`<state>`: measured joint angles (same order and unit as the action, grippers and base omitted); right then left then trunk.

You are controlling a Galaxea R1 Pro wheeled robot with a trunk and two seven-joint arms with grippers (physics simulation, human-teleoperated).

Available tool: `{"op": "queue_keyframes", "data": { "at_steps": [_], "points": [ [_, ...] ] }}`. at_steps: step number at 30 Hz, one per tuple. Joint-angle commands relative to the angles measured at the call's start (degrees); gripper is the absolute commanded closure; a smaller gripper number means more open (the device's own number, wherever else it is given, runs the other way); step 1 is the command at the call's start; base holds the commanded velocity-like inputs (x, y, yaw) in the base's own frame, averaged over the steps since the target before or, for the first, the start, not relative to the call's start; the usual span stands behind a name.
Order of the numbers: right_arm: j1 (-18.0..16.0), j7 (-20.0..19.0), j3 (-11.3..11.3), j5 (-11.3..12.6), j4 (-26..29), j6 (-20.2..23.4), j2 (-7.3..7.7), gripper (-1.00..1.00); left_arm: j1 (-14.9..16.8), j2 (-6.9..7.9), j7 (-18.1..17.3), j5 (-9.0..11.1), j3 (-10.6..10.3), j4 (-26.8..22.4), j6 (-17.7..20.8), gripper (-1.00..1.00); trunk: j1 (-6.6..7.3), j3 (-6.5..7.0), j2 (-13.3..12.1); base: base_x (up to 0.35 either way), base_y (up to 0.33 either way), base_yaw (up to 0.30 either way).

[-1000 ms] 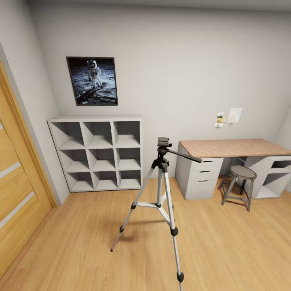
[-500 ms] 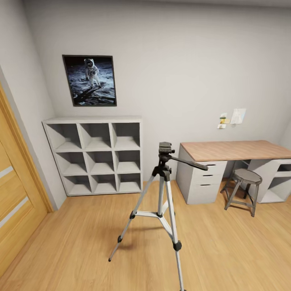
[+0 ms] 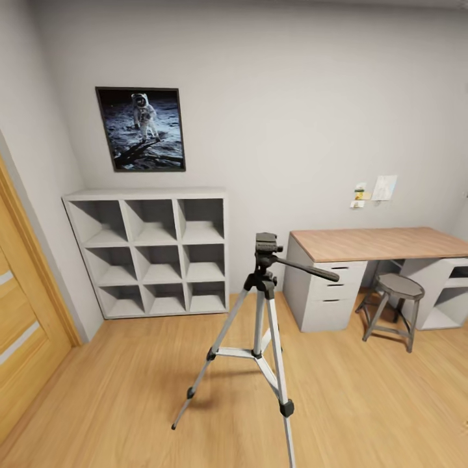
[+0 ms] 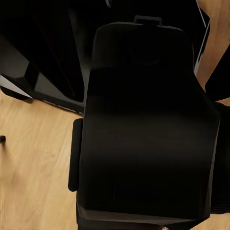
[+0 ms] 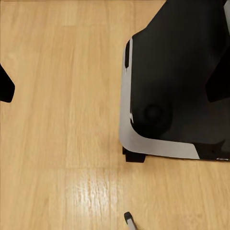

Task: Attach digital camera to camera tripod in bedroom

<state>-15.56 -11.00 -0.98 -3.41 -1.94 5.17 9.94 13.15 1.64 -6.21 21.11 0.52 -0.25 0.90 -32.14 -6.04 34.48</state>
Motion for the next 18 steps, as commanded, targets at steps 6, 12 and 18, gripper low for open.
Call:
{"op": "queue_keyframes", "data": {
  "at_steps": [6, 12, 18],
  "points": [
    [-0.1, -0.1, -0.1, -0.4, -0.1, 0.4, -0.08, -1.00, 0.0, 0.92, -0.1, 0.2, 0.2, -0.7, 0.6, 1.00, -0.02, 0.05, 0.1, 0.001, 0.000, -0.235],
    [-0.1, -0.1, -0.1, -0.4, -0.1, 0.2, -0.18, -1.00, 0.0, 2.67, -0.2, 0.2, 0.2, -9.1, 9.0, 1.00, -0.02, 0.13, 0.1, 0.000, 0.000, -0.273],
    [-0.1, -0.1, -0.2, -0.4, -0.1, 0.2, -0.34, -1.00, 0.0, 4.83, 4.1, 0.2, 0.3, -20.2, 22.4, 1.00, -0.02, 0.13, 0.1, 0.000, 0.000, -0.272]
  ]
}}
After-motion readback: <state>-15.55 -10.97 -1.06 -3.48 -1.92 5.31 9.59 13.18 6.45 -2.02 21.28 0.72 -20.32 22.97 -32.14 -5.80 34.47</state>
